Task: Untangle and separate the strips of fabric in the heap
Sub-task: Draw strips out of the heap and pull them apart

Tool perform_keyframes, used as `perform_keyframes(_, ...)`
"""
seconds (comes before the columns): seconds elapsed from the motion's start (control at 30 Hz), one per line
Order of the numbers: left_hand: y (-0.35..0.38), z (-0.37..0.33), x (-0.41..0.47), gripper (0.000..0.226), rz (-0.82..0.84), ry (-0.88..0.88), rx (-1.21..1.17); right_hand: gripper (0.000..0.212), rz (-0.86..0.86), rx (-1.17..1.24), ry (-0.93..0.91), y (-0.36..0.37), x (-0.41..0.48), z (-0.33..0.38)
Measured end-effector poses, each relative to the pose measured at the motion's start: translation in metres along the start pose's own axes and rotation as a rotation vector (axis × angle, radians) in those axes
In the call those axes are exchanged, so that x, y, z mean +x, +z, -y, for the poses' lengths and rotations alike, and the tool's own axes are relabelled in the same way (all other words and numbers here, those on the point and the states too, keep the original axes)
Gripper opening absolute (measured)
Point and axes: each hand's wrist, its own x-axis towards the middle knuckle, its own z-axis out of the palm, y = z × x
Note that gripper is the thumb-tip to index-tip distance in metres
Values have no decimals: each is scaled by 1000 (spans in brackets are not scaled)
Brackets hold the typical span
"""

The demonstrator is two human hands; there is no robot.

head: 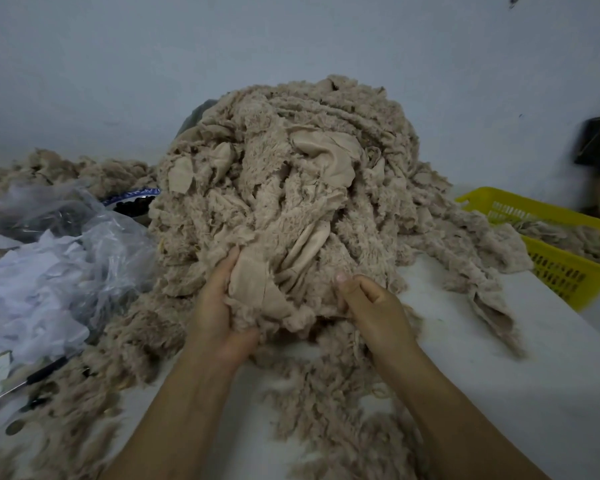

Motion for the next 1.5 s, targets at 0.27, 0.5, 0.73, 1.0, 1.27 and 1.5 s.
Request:
perform_keyframes(0.27, 9, 13, -4, 34, 57, -95, 80, 17, 321, -229, -158, 19, -12, 2)
perform_keyframes(0.5, 0, -8, -1, 28, -40, 70, -234, 27, 423, -401, -209, 14, -9, -2)
perform_keyframes(0.73, -5, -6, 3, 40, -14, -14, -150, 43, 256, -280, -255, 11, -9, 3)
perform_keyframes(1.0, 15, 32, -14, 56, 170, -9, 689, 17, 343, 47, -149, 14, -19, 17)
perform_keyframes(1.27, 12, 35, -12, 48, 240, 161, 1032, 57, -279, 1158, 28, -37, 19, 19)
perform_keyframes(1.5, 0, 42, 0, 54, 117, 220, 1485, 24, -342, 23, 119, -17, 17, -6)
